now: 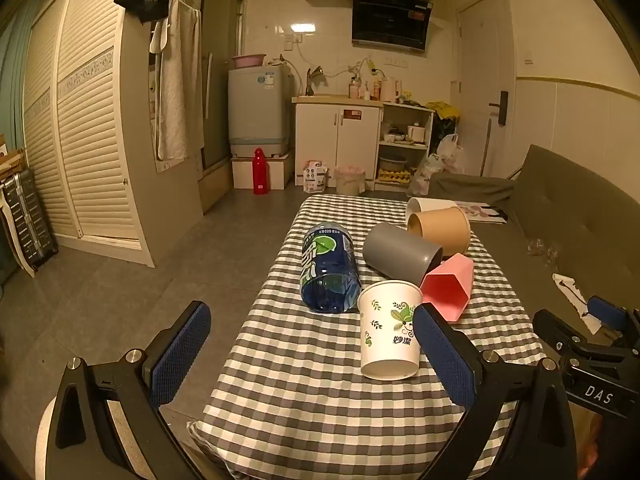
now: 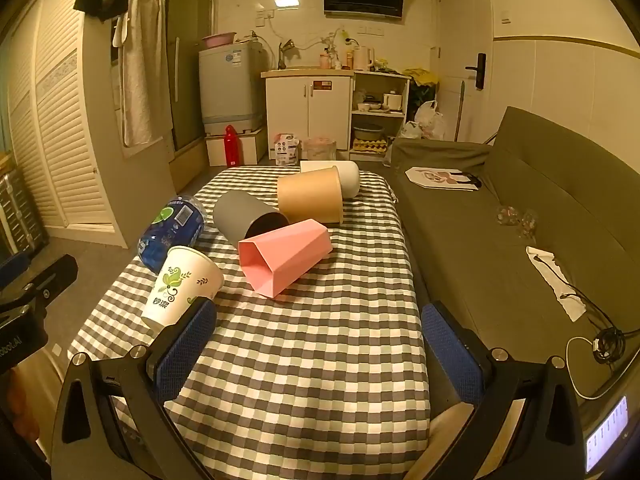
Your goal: Flip cup upside down
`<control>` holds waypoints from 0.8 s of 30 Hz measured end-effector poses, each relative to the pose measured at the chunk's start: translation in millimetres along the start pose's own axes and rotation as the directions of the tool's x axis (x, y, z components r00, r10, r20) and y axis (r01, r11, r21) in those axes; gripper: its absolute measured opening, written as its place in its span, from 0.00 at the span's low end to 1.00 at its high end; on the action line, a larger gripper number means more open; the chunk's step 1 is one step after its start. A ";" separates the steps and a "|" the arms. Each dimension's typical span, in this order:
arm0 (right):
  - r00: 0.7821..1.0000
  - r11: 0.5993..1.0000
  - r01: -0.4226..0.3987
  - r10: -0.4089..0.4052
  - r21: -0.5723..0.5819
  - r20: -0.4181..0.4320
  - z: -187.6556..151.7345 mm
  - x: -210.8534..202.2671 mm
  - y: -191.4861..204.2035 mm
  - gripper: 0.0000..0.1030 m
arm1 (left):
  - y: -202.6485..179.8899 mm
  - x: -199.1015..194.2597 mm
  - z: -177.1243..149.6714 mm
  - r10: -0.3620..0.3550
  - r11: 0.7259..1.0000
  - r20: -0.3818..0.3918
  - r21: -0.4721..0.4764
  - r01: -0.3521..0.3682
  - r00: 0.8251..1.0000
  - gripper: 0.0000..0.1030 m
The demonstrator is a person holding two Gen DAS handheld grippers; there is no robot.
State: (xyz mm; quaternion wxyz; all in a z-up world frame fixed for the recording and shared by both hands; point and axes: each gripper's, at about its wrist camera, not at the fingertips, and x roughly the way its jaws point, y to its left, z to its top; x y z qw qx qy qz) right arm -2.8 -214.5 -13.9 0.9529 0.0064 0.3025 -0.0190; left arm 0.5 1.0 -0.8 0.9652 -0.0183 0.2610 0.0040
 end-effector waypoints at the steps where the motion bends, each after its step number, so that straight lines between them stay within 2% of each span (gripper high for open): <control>1: 1.000 1.000 0.000 0.000 0.000 0.000 0.0 0.1 0.1 1.00 | -0.2 -0.2 0.0 0.000 1.000 0.000 0.001 0.000 1.000 1.00; 24: 1.000 1.000 0.001 -0.001 -0.002 0.000 -1.2 0.4 2.4 1.00 | -0.7 0.1 -0.6 0.001 1.000 0.002 0.004 -0.001 1.000 1.00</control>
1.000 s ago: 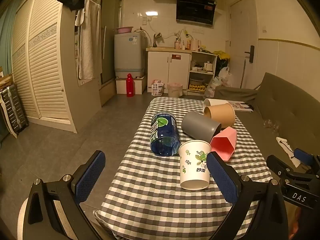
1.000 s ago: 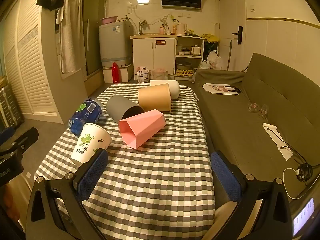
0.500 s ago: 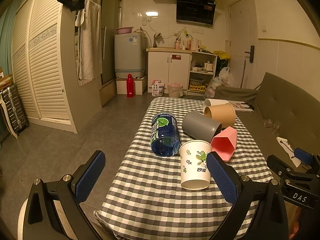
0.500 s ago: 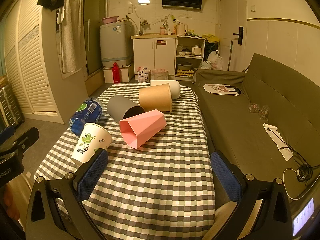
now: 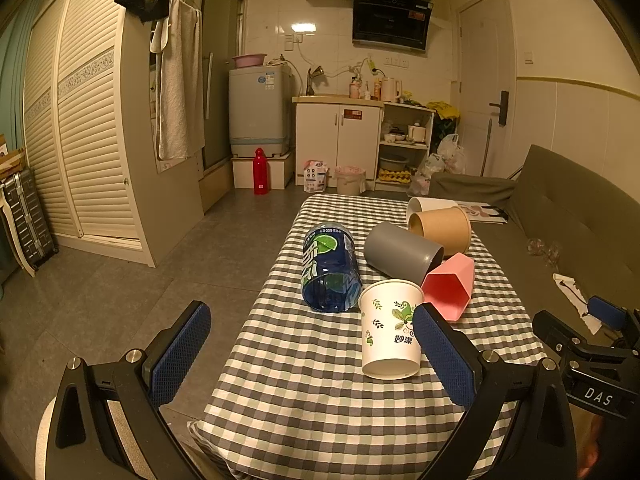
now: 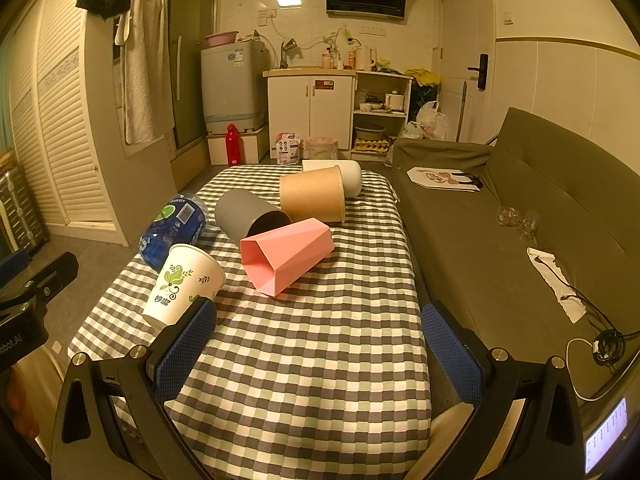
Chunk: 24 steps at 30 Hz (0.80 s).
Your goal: Flip cup upside down
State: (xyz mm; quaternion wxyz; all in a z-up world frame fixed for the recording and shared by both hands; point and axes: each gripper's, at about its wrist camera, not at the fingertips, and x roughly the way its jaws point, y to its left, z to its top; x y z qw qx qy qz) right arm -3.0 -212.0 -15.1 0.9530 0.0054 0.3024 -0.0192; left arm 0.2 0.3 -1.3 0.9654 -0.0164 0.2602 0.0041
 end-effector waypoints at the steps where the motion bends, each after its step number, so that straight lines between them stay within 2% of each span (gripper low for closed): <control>1: 1.000 1.000 0.000 0.000 0.000 0.000 -0.1 -0.1 0.1 1.00 | -0.1 0.2 -0.2 0.000 1.000 0.000 0.000 0.000 1.000 1.00; 24: 1.000 1.000 0.000 0.000 -0.002 -0.001 -0.8 -1.2 1.7 1.00 | -0.3 0.2 -0.3 0.001 1.000 0.001 0.001 -0.001 1.000 1.00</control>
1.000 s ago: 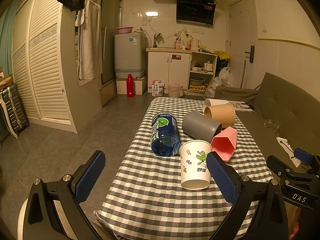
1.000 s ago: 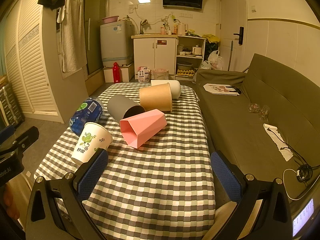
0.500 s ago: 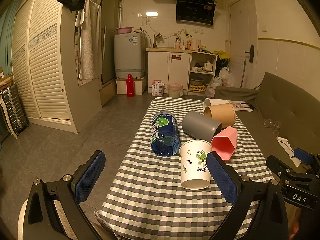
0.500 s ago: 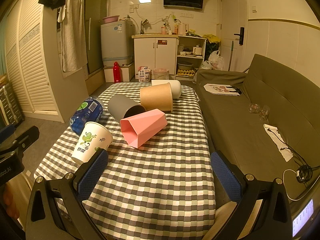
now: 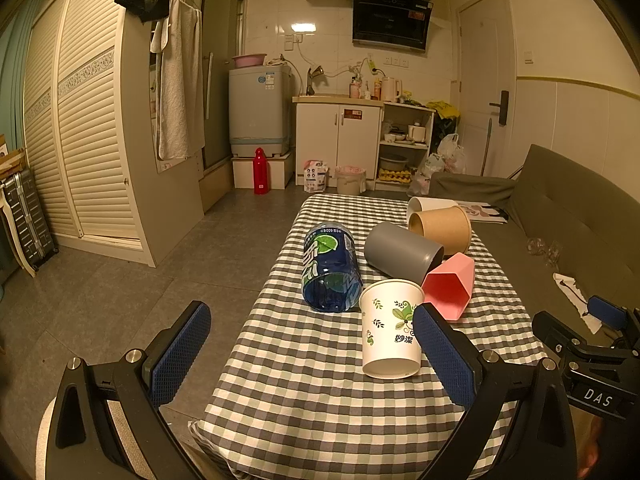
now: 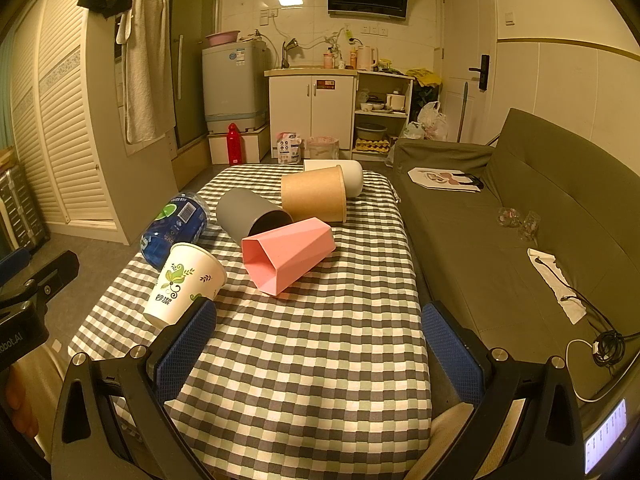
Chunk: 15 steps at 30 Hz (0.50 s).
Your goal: Flip cup upside down
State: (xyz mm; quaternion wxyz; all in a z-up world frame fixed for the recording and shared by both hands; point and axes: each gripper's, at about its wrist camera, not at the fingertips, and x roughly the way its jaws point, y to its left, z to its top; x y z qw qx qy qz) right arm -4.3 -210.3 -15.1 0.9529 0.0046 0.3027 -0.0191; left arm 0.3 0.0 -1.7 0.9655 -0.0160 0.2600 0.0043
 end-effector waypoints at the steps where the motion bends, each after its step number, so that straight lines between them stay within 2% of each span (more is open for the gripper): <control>1: 1.000 1.000 0.000 0.000 0.000 -0.001 0.0 0.0 0.1 1.00 | 0.0 0.0 0.1 0.000 1.000 -0.001 0.000 0.000 1.000 1.00; 15: 1.000 1.000 -0.007 0.007 -0.013 0.002 -3.7 -4.3 4.7 1.00 | 6.0 -2.1 3.6 -0.012 1.000 -0.019 -0.010 0.011 1.000 1.00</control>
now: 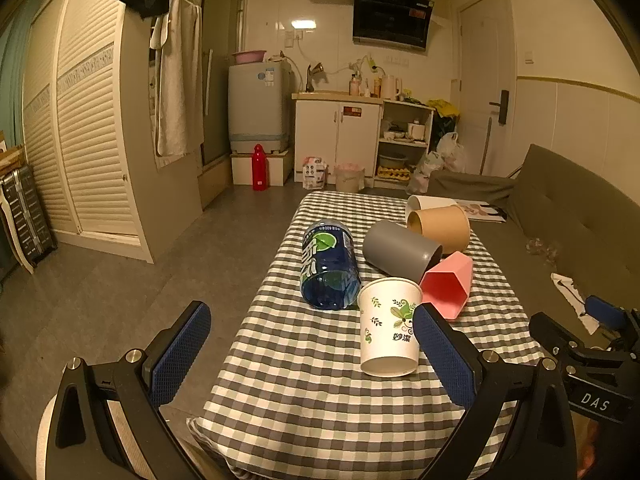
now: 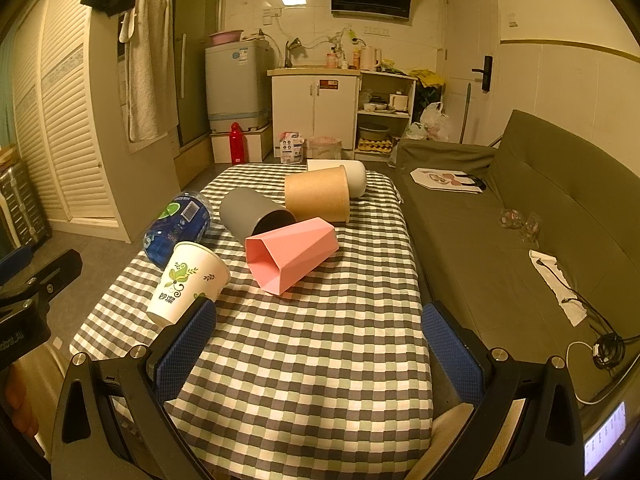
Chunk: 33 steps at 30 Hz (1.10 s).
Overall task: Flip cup upside down
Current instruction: 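Reach the right tool to the gray cup lying on its side and grasp it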
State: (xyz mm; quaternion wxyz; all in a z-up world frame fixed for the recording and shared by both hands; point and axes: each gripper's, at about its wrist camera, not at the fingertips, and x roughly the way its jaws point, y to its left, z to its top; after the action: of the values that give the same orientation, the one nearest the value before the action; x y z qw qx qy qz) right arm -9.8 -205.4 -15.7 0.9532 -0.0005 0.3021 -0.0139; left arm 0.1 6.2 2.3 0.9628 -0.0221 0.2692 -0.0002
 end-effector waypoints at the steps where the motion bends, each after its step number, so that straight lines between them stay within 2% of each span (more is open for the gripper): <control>1: 1.000 1.000 -0.003 0.003 -0.002 0.003 0.4 -1.4 -0.1 1.00 | 1.0 1.3 -0.8 -0.002 1.000 -0.007 -0.003 0.002 1.000 1.00; 7: 1.000 0.999 -0.027 0.027 -0.024 -0.006 6.4 6.9 5.5 1.00 | 4.3 7.8 4.8 0.022 1.000 -0.047 -0.018 -0.022 0.999 1.00; 12: 0.996 0.996 -0.079 0.077 -0.049 -0.033 19.4 13.9 8.0 1.00 | 12.7 21.1 11.4 0.047 0.998 -0.086 -0.034 -0.050 0.995 1.00; 18: 0.986 0.981 -0.149 0.138 -0.126 -0.093 53.0 45.5 17.8 1.00 | 26.3 51.1 26.2 0.081 0.996 -0.163 -0.026 -0.087 0.983 1.00; 21: 0.983 0.972 -0.154 0.132 -0.177 -0.131 73.2 66.2 30.2 1.00 | 31.9 68.8 32.2 0.072 0.997 -0.208 -0.017 -0.077 0.975 1.00; 27: 0.959 0.941 -0.198 0.129 -0.273 -0.251 100.5 125.9 57.0 1.00 | 28.1 105.3 33.9 0.098 0.994 -0.295 0.065 -0.082 0.950 1.00; 33: 0.914 0.895 -0.248 0.089 -0.370 -0.396 101.0 193.5 81.7 0.97 | 33.4 134.4 26.9 0.098 0.995 -0.372 0.066 -0.079 0.923 1.00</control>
State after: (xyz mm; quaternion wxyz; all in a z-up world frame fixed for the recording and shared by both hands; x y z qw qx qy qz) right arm 208.7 -129.7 -45.4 0.8550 -0.1724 0.4703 0.1345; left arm 128.6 39.0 -45.8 0.8929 0.0142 0.4488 0.0326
